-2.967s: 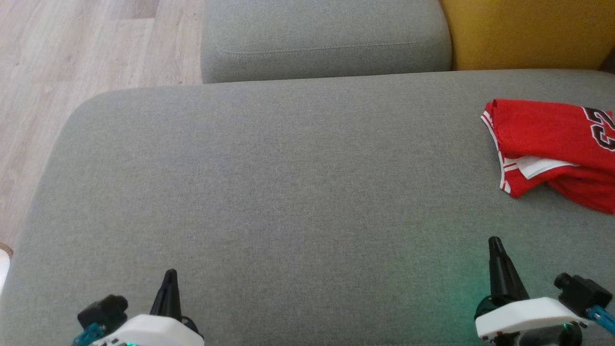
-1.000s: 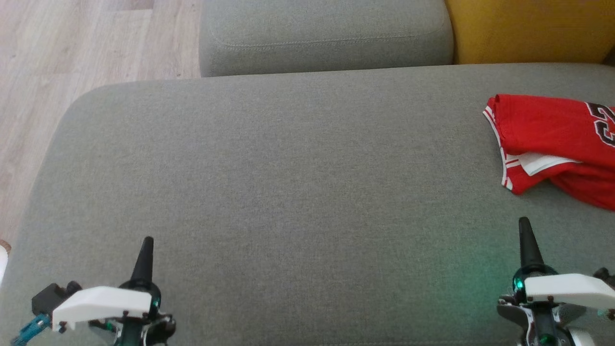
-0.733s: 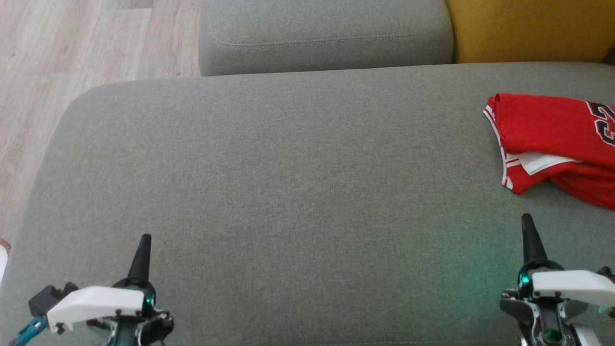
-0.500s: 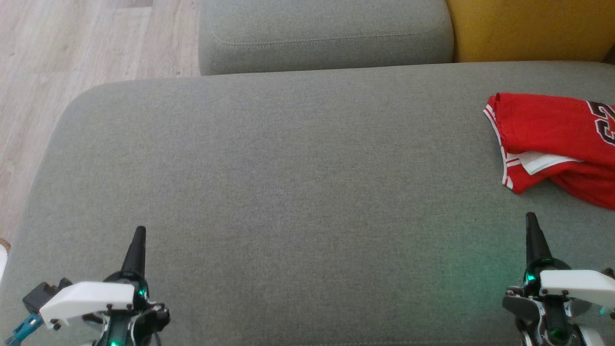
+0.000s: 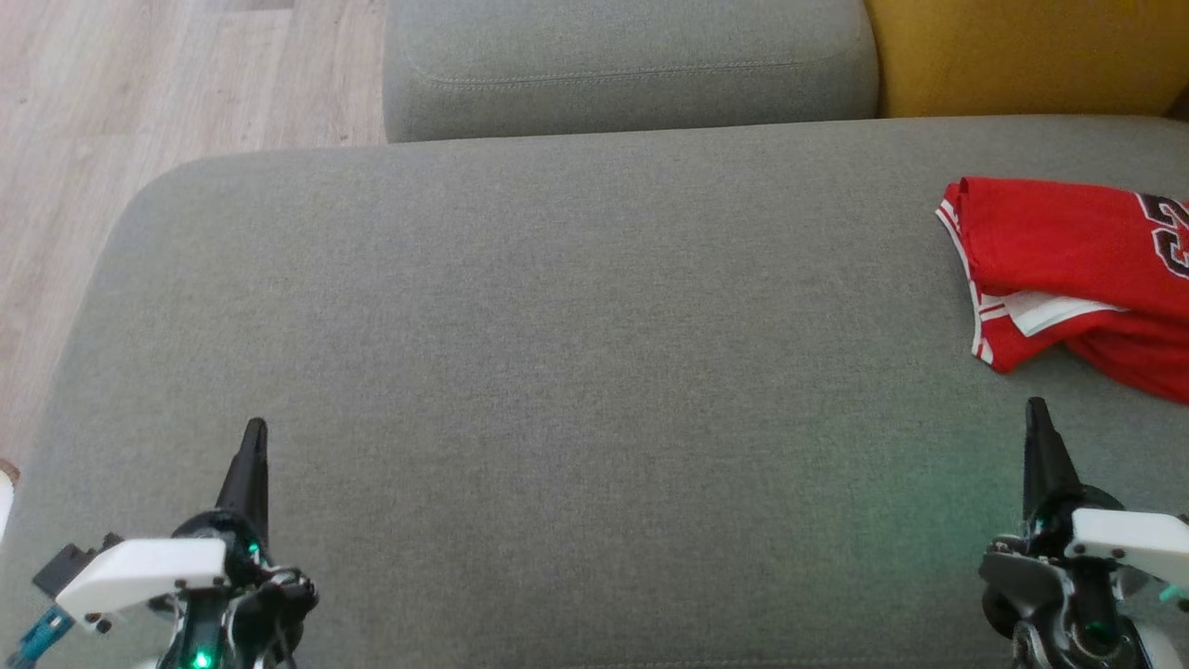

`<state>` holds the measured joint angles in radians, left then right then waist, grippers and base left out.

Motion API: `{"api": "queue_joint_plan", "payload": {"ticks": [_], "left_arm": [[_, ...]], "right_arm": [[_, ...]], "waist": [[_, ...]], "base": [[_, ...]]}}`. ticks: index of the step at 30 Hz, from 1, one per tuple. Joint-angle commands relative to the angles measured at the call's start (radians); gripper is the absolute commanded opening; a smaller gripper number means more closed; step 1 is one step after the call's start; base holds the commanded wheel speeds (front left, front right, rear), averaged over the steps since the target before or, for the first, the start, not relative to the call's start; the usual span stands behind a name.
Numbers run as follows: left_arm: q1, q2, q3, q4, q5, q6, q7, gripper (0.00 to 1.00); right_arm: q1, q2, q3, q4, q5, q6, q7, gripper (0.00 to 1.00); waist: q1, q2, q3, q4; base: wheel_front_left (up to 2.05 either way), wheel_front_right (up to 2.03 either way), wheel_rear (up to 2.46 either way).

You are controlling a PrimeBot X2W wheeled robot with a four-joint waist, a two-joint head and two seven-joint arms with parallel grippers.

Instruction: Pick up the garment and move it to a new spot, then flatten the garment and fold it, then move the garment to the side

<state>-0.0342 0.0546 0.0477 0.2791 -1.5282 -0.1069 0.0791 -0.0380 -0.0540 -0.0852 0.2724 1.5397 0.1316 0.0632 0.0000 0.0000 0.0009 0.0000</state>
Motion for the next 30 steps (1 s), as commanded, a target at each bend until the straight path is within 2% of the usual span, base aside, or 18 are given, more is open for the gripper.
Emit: {"api": "queue_joint_plan", "payload": {"ticks": [1,7,30], "left_arm": [[-0.062,0.005,0.040,-0.034,-0.028,-0.012,0.009,0.00],[-0.073,0.004,0.056,-0.034,-0.089,-0.024,0.026,0.00],[-0.073,0.001,0.059,-0.034,-0.086,-0.024,0.028,0.00]], "right_arm": [[-0.058,-0.020,0.012,-0.030,0.033,-0.001,0.010,0.00],[-0.067,-0.019,0.003,-0.029,0.095,-0.001,0.025,0.00],[-0.068,-0.013,-0.005,-0.029,0.089,-0.001,0.031,0.00]], "waist": [[0.0000,0.0000,0.000,0.000],[0.0000,0.0000,0.002,0.000],[0.0000,0.0000,0.002,0.000]], "base": [[0.00,0.00,0.00],[0.00,0.00,0.00],[0.00,0.00,0.00]]}}
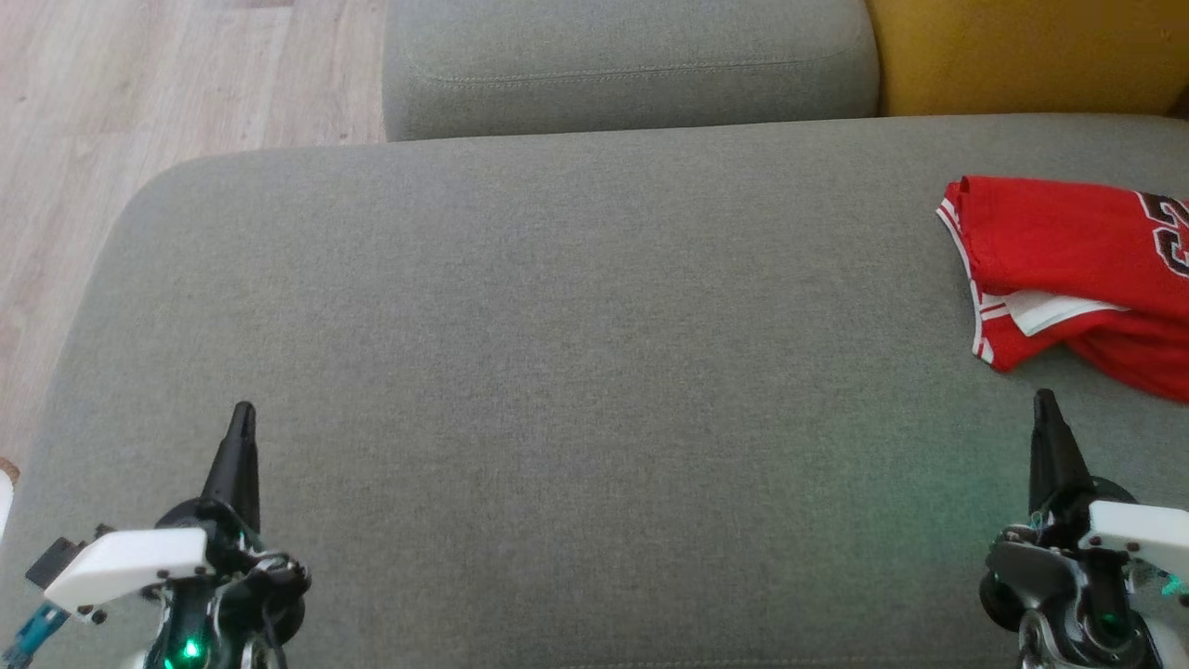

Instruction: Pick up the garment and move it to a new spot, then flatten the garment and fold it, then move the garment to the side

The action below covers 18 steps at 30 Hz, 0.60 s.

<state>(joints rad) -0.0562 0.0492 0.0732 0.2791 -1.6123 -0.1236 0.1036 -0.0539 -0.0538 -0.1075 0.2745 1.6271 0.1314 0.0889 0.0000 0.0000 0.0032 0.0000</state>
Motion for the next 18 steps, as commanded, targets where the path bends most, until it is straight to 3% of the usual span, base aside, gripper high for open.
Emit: {"api": "queue_joint_plan", "payload": {"ticks": [1,18], "left_arm": [[-0.051,0.007,0.033,-0.034,-0.002,-0.007,0.004,0.00],[-0.051,0.005,0.035,-0.034,-0.001,-0.007,0.005,0.00]], "right_arm": [[-0.052,-0.013,0.017,-0.031,0.001,-0.001,0.006,0.00],[-0.052,-0.010,0.012,-0.031,-0.003,-0.001,0.009,0.00]], "waist": [[0.0000,0.0000,0.000,0.000],[0.0000,0.0000,0.000,0.000]], "base": [[0.00,0.00,0.00],[0.00,0.00,0.00]]}}
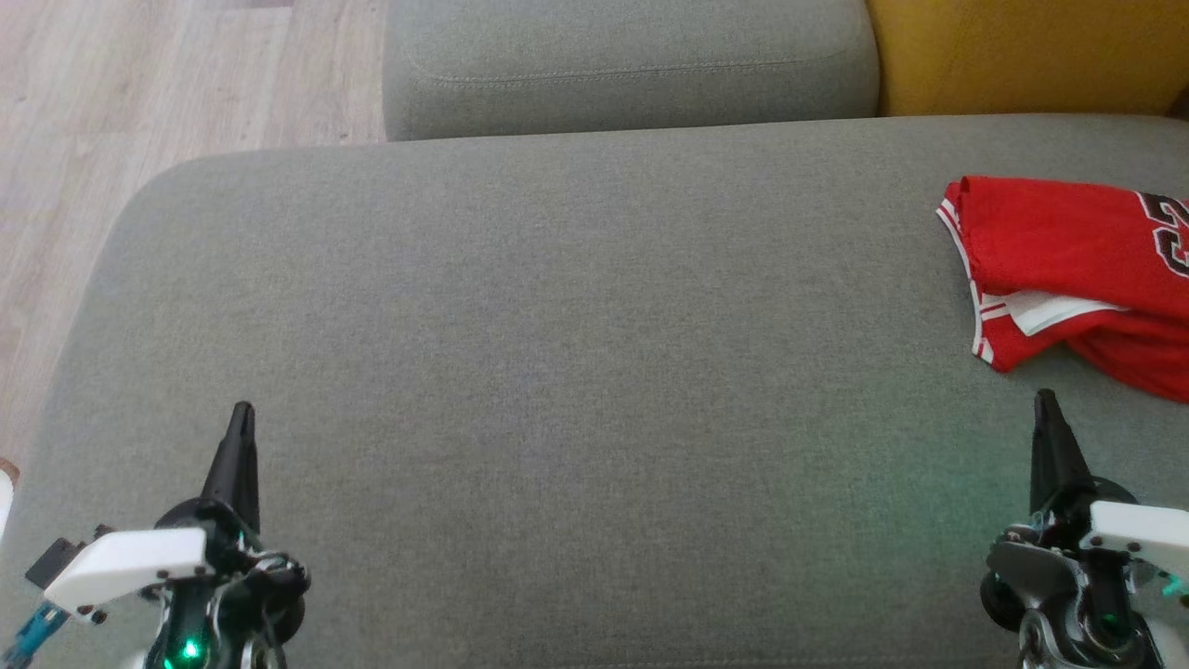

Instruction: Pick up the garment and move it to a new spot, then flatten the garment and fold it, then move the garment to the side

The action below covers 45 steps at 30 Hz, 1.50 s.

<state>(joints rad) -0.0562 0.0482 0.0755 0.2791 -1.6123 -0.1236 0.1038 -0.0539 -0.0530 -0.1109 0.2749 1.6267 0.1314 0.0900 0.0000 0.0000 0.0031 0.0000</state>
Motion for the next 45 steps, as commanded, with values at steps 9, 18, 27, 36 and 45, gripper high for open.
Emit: {"api": "queue_joint_plan", "payload": {"ticks": [9,18,27,36,45], "left_arm": [[-0.051,0.006,0.034,-0.034,0.000,-0.007,0.006,0.00],[-0.051,0.005,0.035,-0.034,0.001,-0.007,0.006,0.00],[-0.052,0.005,0.035,-0.034,0.001,-0.007,0.007,0.00],[-0.052,0.005,0.036,-0.034,0.002,-0.007,0.007,0.00],[-0.052,0.004,0.036,-0.034,0.002,-0.007,0.008,0.00]], "right_arm": [[-0.052,-0.009,0.013,-0.031,-0.005,-0.001,0.010,0.00],[-0.053,-0.008,0.011,-0.031,-0.006,-0.001,0.012,0.00],[-0.053,-0.007,0.010,-0.031,-0.008,-0.001,0.013,0.00],[-0.053,-0.005,0.008,-0.031,-0.009,-0.001,0.014,0.00],[-0.053,-0.005,0.007,-0.031,-0.010,-0.001,0.015,0.00]], "waist": [[0.0000,0.0000,0.000,0.000],[0.0000,0.0000,0.000,0.000],[0.0000,0.0000,0.000,0.000],[0.0000,0.0000,0.000,0.000],[0.0000,0.0000,0.000,0.000]], "base": [[0.00,0.00,0.00],[0.00,0.00,0.00],[0.00,0.00,0.00],[0.00,0.00,0.00],[0.00,0.00,0.00]]}}
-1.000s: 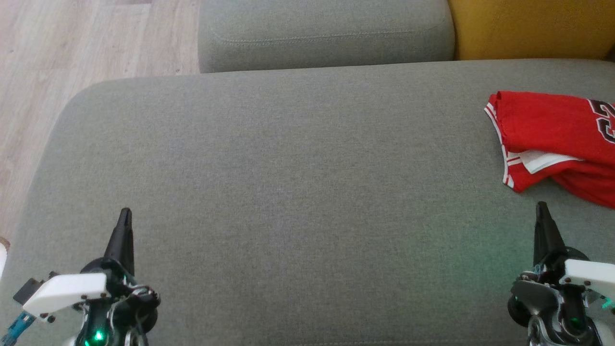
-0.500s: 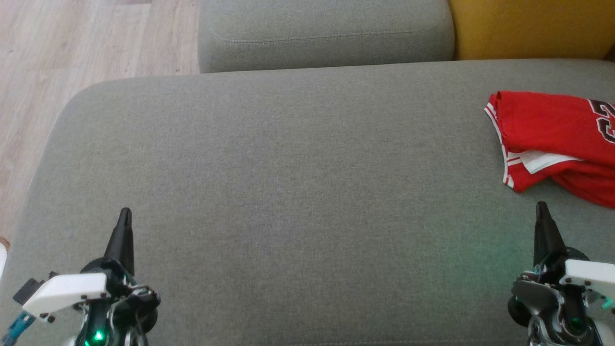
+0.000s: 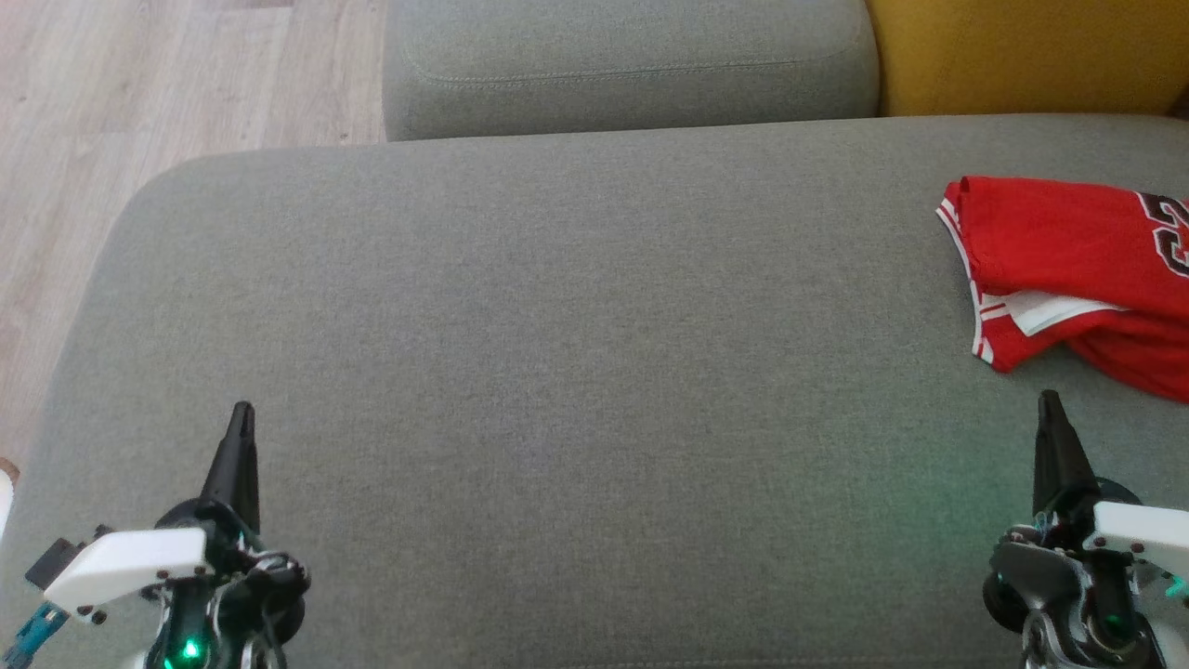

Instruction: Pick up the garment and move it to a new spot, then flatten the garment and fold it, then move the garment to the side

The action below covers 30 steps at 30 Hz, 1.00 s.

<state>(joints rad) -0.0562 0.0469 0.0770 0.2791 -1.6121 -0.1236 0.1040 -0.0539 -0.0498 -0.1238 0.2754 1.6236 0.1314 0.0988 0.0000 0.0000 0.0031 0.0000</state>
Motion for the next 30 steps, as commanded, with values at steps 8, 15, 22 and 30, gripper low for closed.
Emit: {"api": "queue_joint_plan", "payload": {"ticks": [8,15,22,30], "left_arm": [[-0.052,0.005,0.035,-0.034,0.002,-0.007,0.008,0.00],[-0.052,0.005,0.035,-0.034,0.002,-0.007,0.008,0.00],[-0.052,0.005,0.036,-0.034,0.003,-0.007,0.008,0.00],[-0.052,0.005,0.036,-0.034,0.003,-0.007,0.008,0.00]], "right_arm": [[-0.053,-0.007,0.018,-0.031,-0.008,-0.001,0.008,0.00],[-0.053,-0.006,0.018,-0.031,-0.009,-0.001,0.008,0.00],[-0.053,-0.006,0.017,-0.031,-0.010,-0.001,0.009,0.00],[-0.053,-0.005,0.016,-0.031,-0.010,-0.001,0.010,0.00]], "waist": [[0.0000,0.0000,0.000,0.000],[0.0000,0.0000,0.000,0.000],[0.0000,0.0000,0.000,0.000],[0.0000,0.0000,0.000,0.000]], "base": [[0.00,0.00,0.00],[0.00,0.00,0.00],[0.00,0.00,0.00],[0.00,0.00,0.00]]}}
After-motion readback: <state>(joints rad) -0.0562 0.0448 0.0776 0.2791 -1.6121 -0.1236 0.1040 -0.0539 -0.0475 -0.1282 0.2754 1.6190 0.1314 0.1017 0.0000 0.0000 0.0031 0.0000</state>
